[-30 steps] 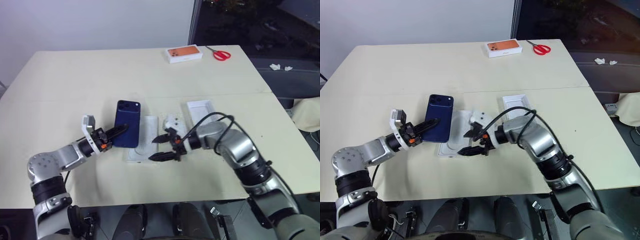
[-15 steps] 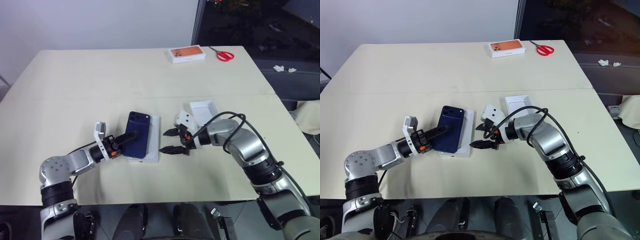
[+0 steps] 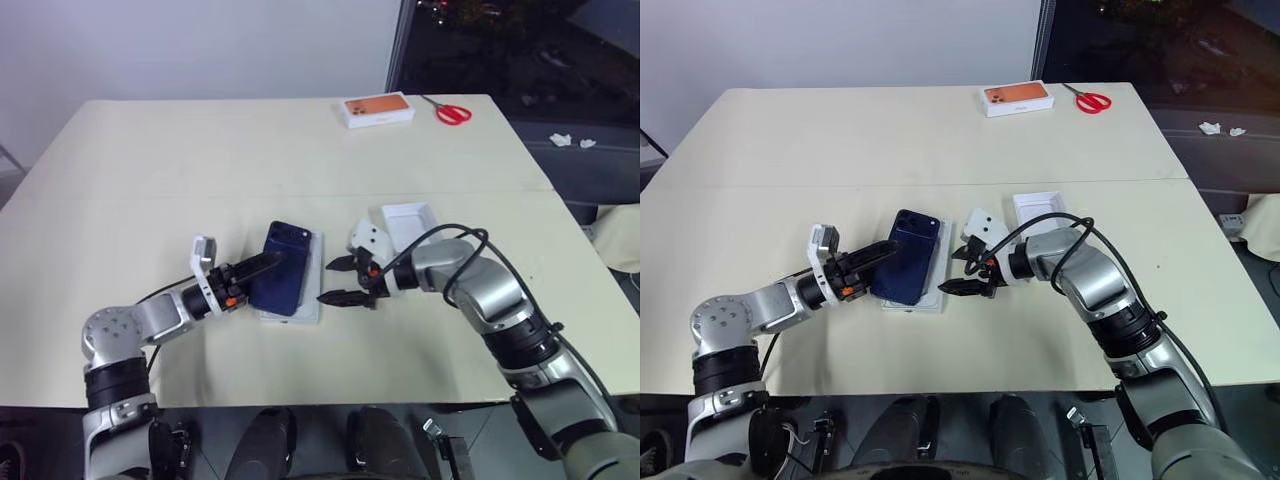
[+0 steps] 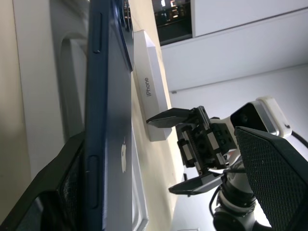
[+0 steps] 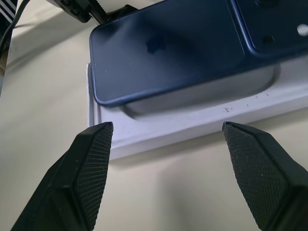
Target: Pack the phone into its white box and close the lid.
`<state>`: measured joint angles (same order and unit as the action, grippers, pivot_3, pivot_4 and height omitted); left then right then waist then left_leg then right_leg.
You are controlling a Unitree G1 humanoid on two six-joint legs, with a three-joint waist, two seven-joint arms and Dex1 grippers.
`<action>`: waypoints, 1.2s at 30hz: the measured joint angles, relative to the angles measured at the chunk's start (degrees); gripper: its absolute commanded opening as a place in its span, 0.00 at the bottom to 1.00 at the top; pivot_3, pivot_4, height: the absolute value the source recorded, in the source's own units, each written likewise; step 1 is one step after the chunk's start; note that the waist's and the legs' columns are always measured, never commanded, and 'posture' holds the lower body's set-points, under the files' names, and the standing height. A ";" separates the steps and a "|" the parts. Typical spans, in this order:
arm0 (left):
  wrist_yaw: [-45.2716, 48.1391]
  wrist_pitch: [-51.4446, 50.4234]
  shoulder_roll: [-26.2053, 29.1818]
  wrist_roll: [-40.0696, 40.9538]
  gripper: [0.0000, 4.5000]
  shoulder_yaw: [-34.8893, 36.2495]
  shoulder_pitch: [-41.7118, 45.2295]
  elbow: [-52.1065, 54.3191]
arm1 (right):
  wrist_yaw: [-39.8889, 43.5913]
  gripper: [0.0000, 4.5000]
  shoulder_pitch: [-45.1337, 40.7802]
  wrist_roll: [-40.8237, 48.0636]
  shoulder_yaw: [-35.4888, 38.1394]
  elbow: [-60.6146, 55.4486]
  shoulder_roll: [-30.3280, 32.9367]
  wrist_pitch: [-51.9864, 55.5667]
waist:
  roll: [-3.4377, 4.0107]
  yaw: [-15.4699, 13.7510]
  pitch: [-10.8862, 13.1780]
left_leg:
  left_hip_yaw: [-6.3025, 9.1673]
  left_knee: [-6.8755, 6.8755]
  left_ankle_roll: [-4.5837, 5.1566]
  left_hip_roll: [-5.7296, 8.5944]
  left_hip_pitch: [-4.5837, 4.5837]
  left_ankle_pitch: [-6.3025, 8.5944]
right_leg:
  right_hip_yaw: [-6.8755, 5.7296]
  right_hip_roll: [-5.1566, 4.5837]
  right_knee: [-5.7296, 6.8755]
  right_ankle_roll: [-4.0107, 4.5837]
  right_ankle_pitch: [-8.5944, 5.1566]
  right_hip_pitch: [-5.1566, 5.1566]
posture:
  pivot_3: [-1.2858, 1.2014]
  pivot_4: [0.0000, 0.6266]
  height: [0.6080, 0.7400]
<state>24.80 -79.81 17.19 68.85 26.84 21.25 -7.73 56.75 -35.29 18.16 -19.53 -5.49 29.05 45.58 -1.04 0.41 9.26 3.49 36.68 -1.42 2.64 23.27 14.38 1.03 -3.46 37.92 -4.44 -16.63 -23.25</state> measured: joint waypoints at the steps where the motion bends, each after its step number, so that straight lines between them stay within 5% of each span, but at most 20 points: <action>1: -0.83 -0.05 -0.49 0.56 0.99 0.09 0.18 0.12 | -0.12 0.85 0.00 0.00 0.00 0.08 -0.18 0.00 | 0.00 -0.04 0.00 | 0.01 0.07 0.03 0.00 0.03 0.02 | -0.02 0.00 0.00 0.00 0.00 0.00 | 0.52 0.24 1.00; 13: -11.31 -3.48 0.34 4.93 0.99 0.87 -0.03 6.06 | -0.63 0.85 -0.01 -0.46 -0.02 0.85 -0.85 -0.71 | -0.01 0.37 0.02 | -0.01 0.17 0.10 0.01 0.07 0.07 | 0.01 0.00 0.00 0.00 0.00 -0.02 | 0.52 0.24 1.00; 36: -6.43 -0.55 14.48 7.71 0.99 0.71 -1.11 7.46 | -0.92 0.85 -0.03 -2.20 -0.16 2.23 -1.33 -2.82 | -0.01 0.35 0.08 | -0.01 0.16 0.10 0.00 0.13 0.07 | 0.02 0.00 -0.01 0.01 -0.01 -0.10 | 0.52 0.24 1.00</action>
<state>18.37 -80.36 31.68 76.56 27.55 20.14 -0.27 55.83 -35.32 15.96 -19.69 -3.26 27.71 42.76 -1.04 0.76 9.34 3.48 36.84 -1.32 2.64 23.41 14.45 1.06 -3.46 37.92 -4.43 -16.64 -23.35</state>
